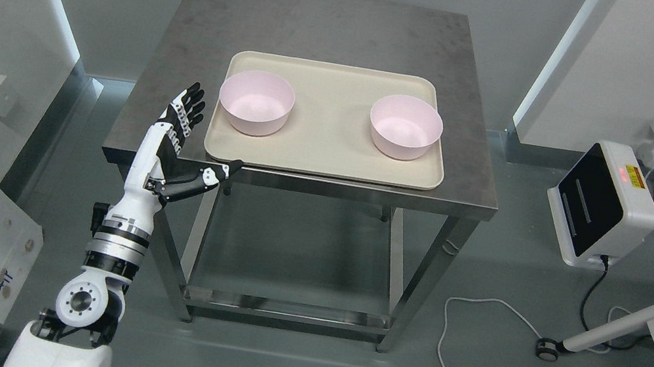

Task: Stack pink IKEA bowls on left shelf middle
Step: 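Raise the left hand and reach toward the pink bowl nearer the arm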

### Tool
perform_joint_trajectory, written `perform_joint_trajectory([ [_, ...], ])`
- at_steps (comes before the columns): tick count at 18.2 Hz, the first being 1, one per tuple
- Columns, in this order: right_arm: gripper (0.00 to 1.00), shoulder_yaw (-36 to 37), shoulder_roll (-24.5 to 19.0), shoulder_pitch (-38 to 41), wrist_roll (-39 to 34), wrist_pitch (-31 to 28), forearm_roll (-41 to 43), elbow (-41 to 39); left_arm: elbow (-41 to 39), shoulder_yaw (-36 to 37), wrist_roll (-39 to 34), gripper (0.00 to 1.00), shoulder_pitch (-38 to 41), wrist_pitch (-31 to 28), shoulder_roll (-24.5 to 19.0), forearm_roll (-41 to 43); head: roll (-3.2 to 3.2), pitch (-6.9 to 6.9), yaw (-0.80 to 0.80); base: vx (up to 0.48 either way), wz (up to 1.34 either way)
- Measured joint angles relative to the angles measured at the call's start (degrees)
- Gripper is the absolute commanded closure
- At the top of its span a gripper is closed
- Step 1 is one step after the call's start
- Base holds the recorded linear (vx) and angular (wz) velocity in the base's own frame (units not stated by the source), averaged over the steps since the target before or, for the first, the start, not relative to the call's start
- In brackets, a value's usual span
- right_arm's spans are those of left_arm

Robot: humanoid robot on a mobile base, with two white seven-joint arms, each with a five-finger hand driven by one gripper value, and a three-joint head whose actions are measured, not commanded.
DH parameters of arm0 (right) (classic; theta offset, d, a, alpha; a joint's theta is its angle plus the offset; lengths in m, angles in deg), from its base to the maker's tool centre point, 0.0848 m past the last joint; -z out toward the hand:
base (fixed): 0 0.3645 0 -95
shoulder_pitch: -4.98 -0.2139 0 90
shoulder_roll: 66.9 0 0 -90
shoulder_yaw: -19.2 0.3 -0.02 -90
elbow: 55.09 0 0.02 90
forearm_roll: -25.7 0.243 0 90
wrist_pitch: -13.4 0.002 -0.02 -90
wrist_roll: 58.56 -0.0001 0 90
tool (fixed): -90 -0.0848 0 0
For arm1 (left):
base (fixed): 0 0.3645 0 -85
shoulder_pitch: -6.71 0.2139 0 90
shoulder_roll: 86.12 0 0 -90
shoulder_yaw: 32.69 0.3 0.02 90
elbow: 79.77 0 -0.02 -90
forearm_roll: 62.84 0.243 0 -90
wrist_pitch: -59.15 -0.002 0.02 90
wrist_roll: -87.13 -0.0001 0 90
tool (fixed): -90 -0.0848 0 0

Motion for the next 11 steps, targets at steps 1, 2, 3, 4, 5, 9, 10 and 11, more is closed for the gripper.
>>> perform_joint_trajectory([
  [1, 0.00, 0.00, 0.00, 0.00, 0.00, 0.00, 0.00, 0.00, 0.03, -0.01, 0.00, 0.00, -0.01, 0.00, 0.00, -0.05, 0.00, 0.00, 0.00, 0.000, 0.00],
  [2, 0.00, 0.00, 0.00, 0.00, 0.00, 0.00, 0.00, 0.00, 0.06, -0.01, 0.00, 0.00, -0.02, 0.00, 0.00, -0.08, 0.00, 0.00, 0.00, 0.000, 0.00],
  [3, 0.00, 0.00, 0.00, 0.00, 0.00, 0.00, 0.00, 0.00, 0.07, -0.01, 0.00, 0.00, -0.03, 0.00, 0.00, -0.06, 0.00, 0.00, 0.00, 0.000, 0.00],
  [4, 0.00, 0.00, 0.00, 0.00, 0.00, 0.00, 0.00, 0.00, 0.09, -0.01, 0.01, 0.00, -0.07, 0.01, 0.00, 0.16, 0.00, 0.00, 0.00, 0.000, 0.00],
  [5, 0.00, 0.00, 0.00, 0.00, 0.00, 0.00, 0.00, 0.00, 0.11, -0.06, 0.17, 0.00, -0.18, 0.13, 0.00, 0.12, 0.00, 0.00, 0.00, 0.000, 0.00],
  [9, 0.00, 0.00, 0.00, 0.00, -0.03, 0.00, 0.00, 0.00, 0.37, -0.84, 1.27, 0.00, -1.99, 0.44, 0.00, 0.83, 0.00, 0.00, 0.00, 0.000, 0.00],
  [10, 0.00, 0.00, 0.00, 0.00, -0.03, 0.00, 0.00, 0.00, 0.67, -0.99, 2.36, 0.00, -3.11, 0.55, 0.00, 1.01, 0.00, 0.00, 0.00, 0.000, 0.00],
  [11, 0.00, 0.00, 0.00, 0.00, -0.04, 0.00, 0.00, 0.00, 1.13, -1.16, 3.63, 0.00, -4.59, 0.46, 0.00, 1.14, 0.00, 0.00, 0.00, 0.000, 0.00],
])
